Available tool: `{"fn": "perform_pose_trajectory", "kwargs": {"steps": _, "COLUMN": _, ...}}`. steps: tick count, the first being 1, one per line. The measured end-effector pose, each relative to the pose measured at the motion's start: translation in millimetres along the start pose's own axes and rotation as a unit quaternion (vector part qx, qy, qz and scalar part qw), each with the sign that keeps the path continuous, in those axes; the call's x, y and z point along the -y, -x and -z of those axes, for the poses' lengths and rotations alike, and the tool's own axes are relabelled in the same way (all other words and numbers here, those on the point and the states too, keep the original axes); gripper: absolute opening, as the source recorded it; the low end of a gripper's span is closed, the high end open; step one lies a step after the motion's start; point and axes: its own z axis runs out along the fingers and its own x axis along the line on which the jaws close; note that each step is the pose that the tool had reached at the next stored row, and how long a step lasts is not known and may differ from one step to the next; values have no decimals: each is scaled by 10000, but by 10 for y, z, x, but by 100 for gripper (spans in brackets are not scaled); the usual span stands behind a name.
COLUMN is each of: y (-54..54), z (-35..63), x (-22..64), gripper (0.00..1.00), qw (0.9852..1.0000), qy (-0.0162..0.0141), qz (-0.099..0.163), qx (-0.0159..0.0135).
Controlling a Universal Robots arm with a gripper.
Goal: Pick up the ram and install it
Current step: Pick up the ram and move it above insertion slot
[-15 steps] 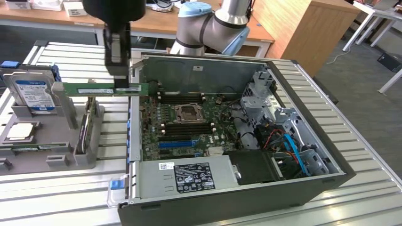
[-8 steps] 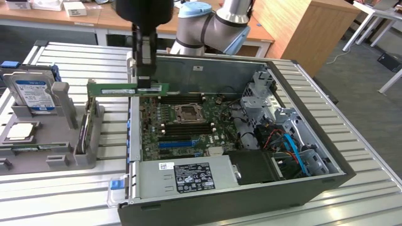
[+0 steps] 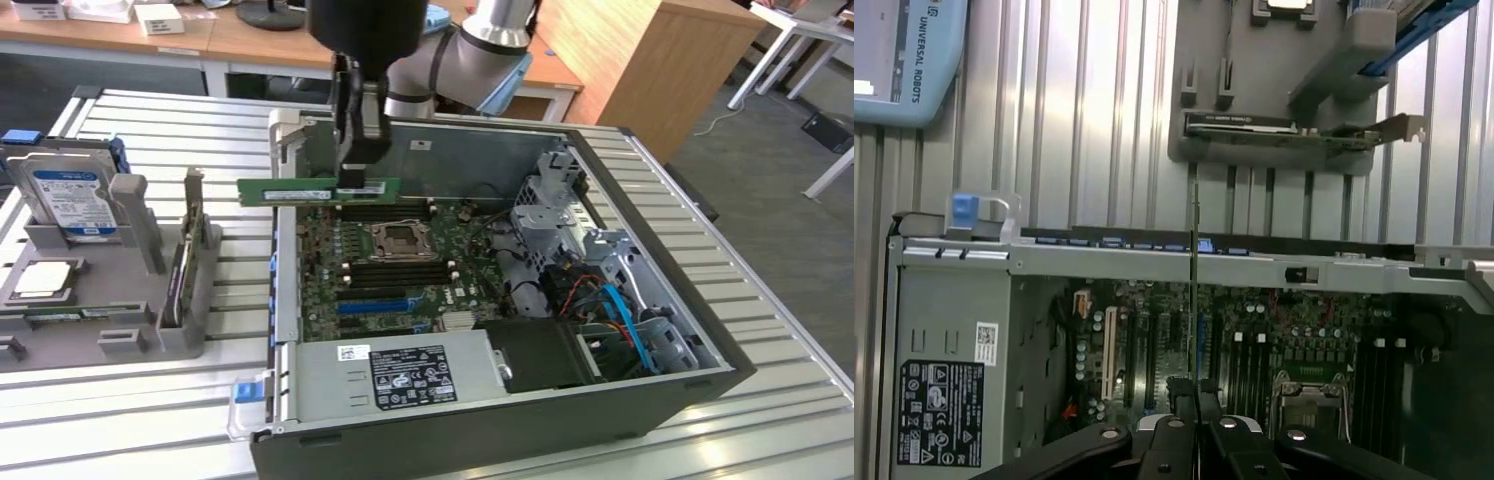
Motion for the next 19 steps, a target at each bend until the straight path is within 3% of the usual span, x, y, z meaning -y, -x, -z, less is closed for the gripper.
{"fn": "perform_pose_trajectory", "kwargs": {"steps": 19, "y": -31, "z": 2, "x": 865, "gripper": 12, "qw": 10000, "qy": 0, "qz": 62, "qx": 10}}
